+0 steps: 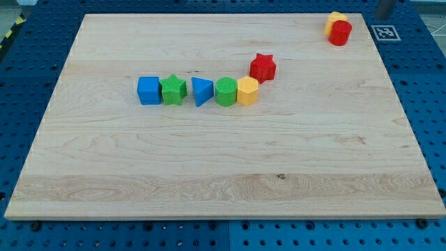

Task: Nudge the yellow heart and red circle down

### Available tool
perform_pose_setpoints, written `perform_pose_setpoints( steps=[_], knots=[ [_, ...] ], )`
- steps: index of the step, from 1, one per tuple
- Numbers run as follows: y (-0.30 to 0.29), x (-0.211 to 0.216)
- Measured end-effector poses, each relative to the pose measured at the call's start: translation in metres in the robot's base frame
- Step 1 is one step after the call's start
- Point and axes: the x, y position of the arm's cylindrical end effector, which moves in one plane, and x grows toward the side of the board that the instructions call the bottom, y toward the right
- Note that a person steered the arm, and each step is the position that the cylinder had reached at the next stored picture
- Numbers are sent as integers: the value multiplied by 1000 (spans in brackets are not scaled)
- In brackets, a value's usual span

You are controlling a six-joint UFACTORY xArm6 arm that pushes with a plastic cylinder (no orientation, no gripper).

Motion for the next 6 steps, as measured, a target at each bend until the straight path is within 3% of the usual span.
perform_pose_setpoints(
  steps=[3, 6],
  knots=[
    [-93, -12],
    [-171, 23]
  ],
)
